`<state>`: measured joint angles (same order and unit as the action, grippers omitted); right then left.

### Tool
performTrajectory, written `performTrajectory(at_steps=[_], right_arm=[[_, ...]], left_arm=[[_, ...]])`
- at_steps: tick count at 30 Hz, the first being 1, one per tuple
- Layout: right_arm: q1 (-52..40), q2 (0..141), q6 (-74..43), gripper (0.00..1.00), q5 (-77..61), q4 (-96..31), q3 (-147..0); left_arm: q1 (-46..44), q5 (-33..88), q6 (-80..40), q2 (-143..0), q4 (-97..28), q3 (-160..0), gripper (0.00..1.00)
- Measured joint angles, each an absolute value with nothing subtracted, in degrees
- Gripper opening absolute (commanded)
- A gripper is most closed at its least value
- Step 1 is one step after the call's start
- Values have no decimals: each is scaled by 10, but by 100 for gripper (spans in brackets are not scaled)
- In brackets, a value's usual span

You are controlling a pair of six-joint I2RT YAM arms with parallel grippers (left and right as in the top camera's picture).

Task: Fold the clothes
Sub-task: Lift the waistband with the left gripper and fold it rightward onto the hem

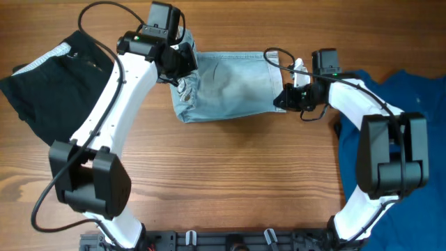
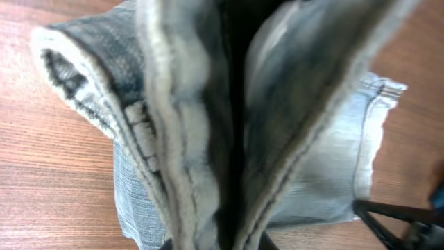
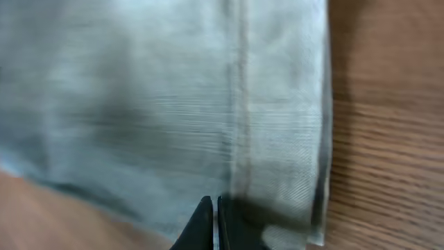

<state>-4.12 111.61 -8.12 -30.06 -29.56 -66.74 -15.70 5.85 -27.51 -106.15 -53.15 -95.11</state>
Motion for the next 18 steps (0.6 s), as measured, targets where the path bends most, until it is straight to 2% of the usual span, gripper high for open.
performTrajectory(at_steps=[12,18], right_arm=[[-45,1150,-116,4,-303,-295,-677],[-44,1151,-117,4,-305,-295,-677]], left_arm=[[-248,63,-276,-1061,-407,-951,4],[-293,67,-276,-1117,-352,-951,4]])
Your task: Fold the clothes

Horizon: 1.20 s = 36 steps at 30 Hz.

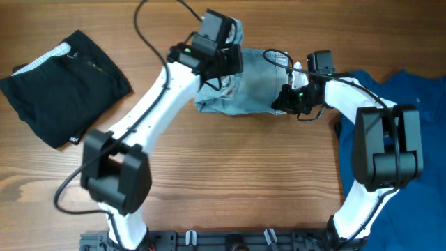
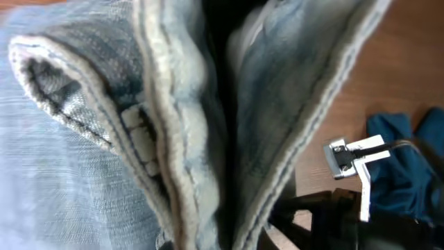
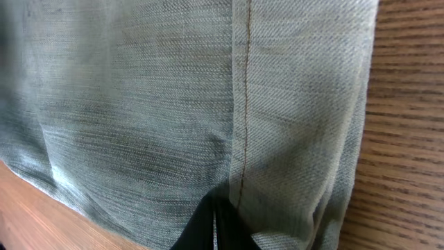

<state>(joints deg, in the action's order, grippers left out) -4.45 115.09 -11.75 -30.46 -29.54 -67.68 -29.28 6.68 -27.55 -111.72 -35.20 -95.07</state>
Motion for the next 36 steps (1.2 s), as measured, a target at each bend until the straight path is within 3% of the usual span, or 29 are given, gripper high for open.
performTrajectory(at_steps=[5,8,9,10,12,13,14,22,25,30,36], right_arm=[[-44,1151,-117,4,-305,-295,-677],[-44,1151,-119,4,-306,-295,-677],[-44,1151,-119,5,-306,-296,-677],[-44,1151,-119,5,-306,-296,-677],[-44,1151,-119,6,-306,-296,-677],[-44,1151,-119,7,-306,-296,-677],[-44,1151,-119,15,-307,-296,-677],[-46,1151,-123,35,-330,-308,-686],[-40,1149,-117,36,-322,-375,-698],[8,1107,-123,36,-263,-471,-684],[64,934,-109,25,-293,-411,-676]], left_arm=[[-328,67,-276,-1151,-294,-951,4],[-346,65,-276,-1165,-273,-951,13],[-350,63,-275,-1171,-271,-951,18],[-353,62,-276,-1176,-268,-951,36],[-359,62,-274,-1186,-259,-951,52],[-362,62,-277,-1190,-248,-951,55],[-365,63,-275,-1192,-241,-951,56],[-333,67,-277,-1185,-313,-966,61],[-296,67,-273,-1164,-364,-970,61],[-224,67,-247,-1143,-483,-979,52],[-195,95,-197,-1143,-505,-979,37]])
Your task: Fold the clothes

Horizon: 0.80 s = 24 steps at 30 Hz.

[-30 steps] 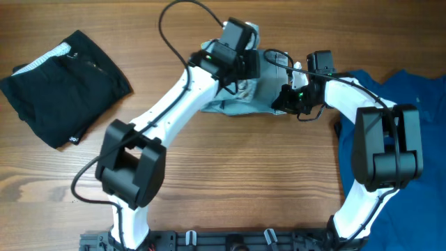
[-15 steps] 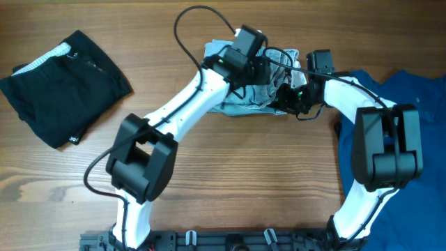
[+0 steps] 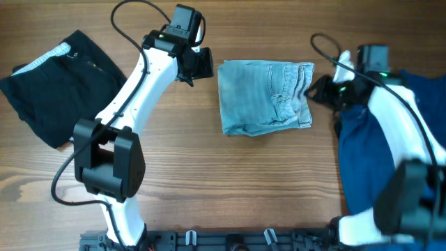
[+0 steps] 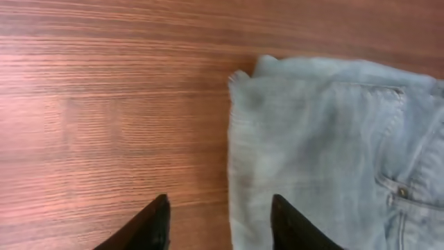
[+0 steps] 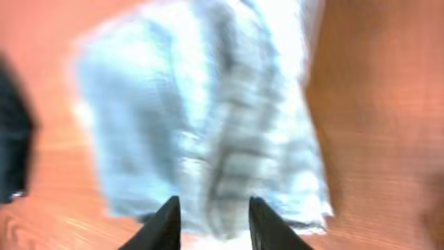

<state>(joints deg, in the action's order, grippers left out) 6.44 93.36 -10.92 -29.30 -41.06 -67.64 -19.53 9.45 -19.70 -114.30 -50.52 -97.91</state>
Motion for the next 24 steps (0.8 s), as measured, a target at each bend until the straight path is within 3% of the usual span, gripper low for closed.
performTrajectory(at_steps=[5,7,15,18,21,24], right_arm=[[45,866,-102,22,-324,-407,-679],[31,885,-102,15,-310,-408,-670],[15,1051,-154,5,-235,-395,-626],[13,1083,-159,5,-253,-394,-641],[16,1097,-159,5,-269,-398,-649],[17,1097,-159,5,-270,-398,-649]], left_arm=[[-217,145,-152,-1146,-516,-979,25],[-231,152,-140,-1159,-519,-980,21],[-261,163,-121,-1274,-516,-980,23],[-246,165,-117,-1283,-516,-980,40],[-211,171,-114,-1272,-534,-985,64],[-172,184,-112,-1244,-541,-986,69]])
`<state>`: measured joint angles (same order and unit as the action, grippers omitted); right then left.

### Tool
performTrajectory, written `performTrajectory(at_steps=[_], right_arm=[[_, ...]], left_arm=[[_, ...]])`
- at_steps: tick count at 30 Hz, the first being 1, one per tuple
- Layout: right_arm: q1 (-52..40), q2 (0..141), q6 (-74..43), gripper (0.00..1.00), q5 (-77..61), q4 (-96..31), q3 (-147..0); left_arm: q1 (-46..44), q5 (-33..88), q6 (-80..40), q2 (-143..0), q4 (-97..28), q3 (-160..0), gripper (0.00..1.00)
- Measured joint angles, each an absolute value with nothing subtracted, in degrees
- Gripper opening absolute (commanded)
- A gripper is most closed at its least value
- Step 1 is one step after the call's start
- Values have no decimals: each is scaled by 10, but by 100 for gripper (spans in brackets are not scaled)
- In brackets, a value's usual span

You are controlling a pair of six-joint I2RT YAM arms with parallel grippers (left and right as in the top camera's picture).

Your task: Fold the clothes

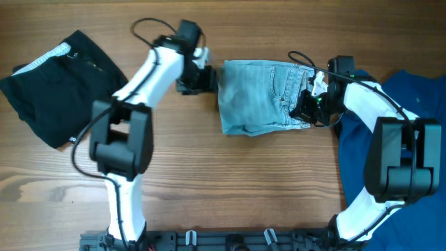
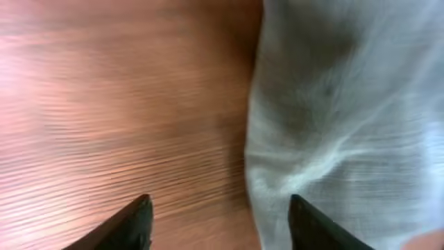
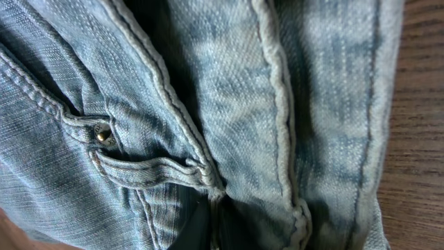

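The light-blue jeans (image 1: 254, 97) lie folded into a rough square at mid-table. My left gripper (image 1: 208, 79) is at their left edge. In the left wrist view it (image 2: 220, 221) stands open, with the denim edge (image 2: 347, 104) under the right finger. My right gripper (image 1: 305, 109) sits on the right side of the jeans at the waistband. In the right wrist view it (image 3: 210, 226) is shut on the stitched seam of the denim (image 3: 173, 90) below a rivet and belt loop.
A folded black garment (image 1: 63, 80) lies at the far left. A dark-blue garment (image 1: 411, 146) is spread at the right edge, partly under my right arm. Bare wooden tabletop (image 1: 230, 181) runs along the front.
My left gripper has moved right to the jeans' left edge and is still open. My right gripper was open beside the right edge; now it is on the waistband and shut on it.
First both grippers were shut on the ends of the jeans, the left end raised. Then the left end was over the right half. After that the jeans lay folded in half with both grippers open and clear. Now the right one grips the waistband.
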<state>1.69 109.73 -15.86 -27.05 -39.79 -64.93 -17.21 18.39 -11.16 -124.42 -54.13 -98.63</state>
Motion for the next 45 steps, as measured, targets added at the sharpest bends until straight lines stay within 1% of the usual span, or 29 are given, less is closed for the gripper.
performTrajectory(at_steps=[1,3,4,5,8,12,13,15,19,21,22,25,28,30,33,35,37,39,42,43,44,45], right_arm=[[17,1097,-159,5,-271,-398,-649],[17,1097,-158,5,-271,-398,-649],[17,1097,-157,5,-271,-398,-649],[17,1097,-151,5,-272,-399,-650],[17,1094,-123,5,-274,-408,-652],[15,1058,-90,9,-269,-432,-643],[15,1037,-86,12,-266,-432,-639],[15,980,-79,14,-263,-416,-635],[15,877,-88,13,-256,-384,-636],[15,863,-95,13,-251,-383,-636],[15,863,-100,13,-249,-383,-636],[15,864,-110,12,-243,-383,-636],[15,864,-113,13,-241,-385,-636],[15,864,-114,13,-240,-377,-636],[13,869,-115,13,-239,-328,-634],[4,883,-116,13,-238,-289,-633],[-14,915,-115,14,-238,-251,-633],[-36,954,-108,18,-244,-228,-633],[-72,1014,-80,18,-272,-213,-633],[-85,1031,-73,16,-277,-217,-631],[-98,1048,-68,13,-279,-227,-631],[-105,1059,-64,10,-276,-240,-631]], left_arm=[[-163,191,-112,-1235,-542,-988,66],[-156,213,-112,-1223,-546,-993,18],[-157,228,-112,-1221,-552,-995,6],[-160,241,-114,-1221,-559,-995,4],[-177,268,-110,-1221,-606,-995,4],[-214,270,-110,-1221,-649,-995,4],[-223,269,-110,-1221,-649,-995,4],[-246,262,-110,-1221,-644,-995,4],[-299,199,-135,-1221,-635,-980,4],[-316,182,-149,-1220,-616,-950,4],[-319,174,-161,-1220,-584,-923,4],[-312,158,-208,-1211,-523,-861,4],[-282,102,-240,-1195,-502,-831,4],[-240,76,-249,-1194,-482,-827,5],[-159,41,-257,-1197,-460,-838,6],[-110,44,-253,-1205,-463,-856,9],[-70,73,-243,-1212,-477,-887,16],[-57,106,-231,-1211,-499,-914,23],[-60,145,-216,-1203,-538,-927,31],[-61,153,-214,-1200,-558,-927,35],[-63,161,-211,-1194,-581,-927,43],[-64,166,-208,-1190,-602,-928,49]])
